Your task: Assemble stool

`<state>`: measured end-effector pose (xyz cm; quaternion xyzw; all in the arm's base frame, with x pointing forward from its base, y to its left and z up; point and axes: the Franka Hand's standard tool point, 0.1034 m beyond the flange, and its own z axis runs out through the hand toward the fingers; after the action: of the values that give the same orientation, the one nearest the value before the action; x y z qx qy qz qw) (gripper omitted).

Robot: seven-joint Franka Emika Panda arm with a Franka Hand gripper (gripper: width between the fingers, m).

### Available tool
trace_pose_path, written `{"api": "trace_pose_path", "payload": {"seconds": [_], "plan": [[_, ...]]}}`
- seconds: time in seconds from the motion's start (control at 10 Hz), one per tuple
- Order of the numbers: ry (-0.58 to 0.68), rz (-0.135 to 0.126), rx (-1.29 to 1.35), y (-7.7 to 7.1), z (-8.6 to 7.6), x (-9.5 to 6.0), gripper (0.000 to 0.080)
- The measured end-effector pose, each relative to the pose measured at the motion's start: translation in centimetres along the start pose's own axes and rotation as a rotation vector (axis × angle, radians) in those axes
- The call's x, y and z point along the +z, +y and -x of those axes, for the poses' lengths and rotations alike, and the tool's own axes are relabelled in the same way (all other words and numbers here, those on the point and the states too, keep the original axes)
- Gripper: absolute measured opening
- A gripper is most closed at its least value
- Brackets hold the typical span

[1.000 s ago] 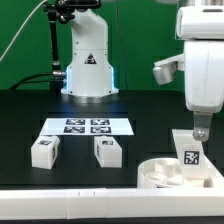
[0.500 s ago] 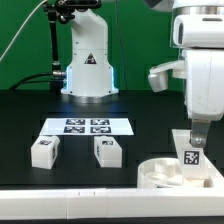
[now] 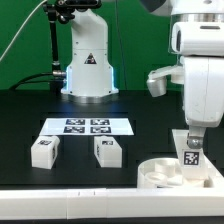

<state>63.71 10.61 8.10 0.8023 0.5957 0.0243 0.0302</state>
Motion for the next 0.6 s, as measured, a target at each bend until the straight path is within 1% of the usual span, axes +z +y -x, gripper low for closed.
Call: {"api": "trace_pose_path", "payload": {"seconds": [0.3, 0.6], "plan": [[0.001, 0.000, 0.046, 0.01, 0.00, -0.01, 0.0338], [0.002, -0.004, 0.297, -0.02, 0.04, 0.02, 0.0338]]}}
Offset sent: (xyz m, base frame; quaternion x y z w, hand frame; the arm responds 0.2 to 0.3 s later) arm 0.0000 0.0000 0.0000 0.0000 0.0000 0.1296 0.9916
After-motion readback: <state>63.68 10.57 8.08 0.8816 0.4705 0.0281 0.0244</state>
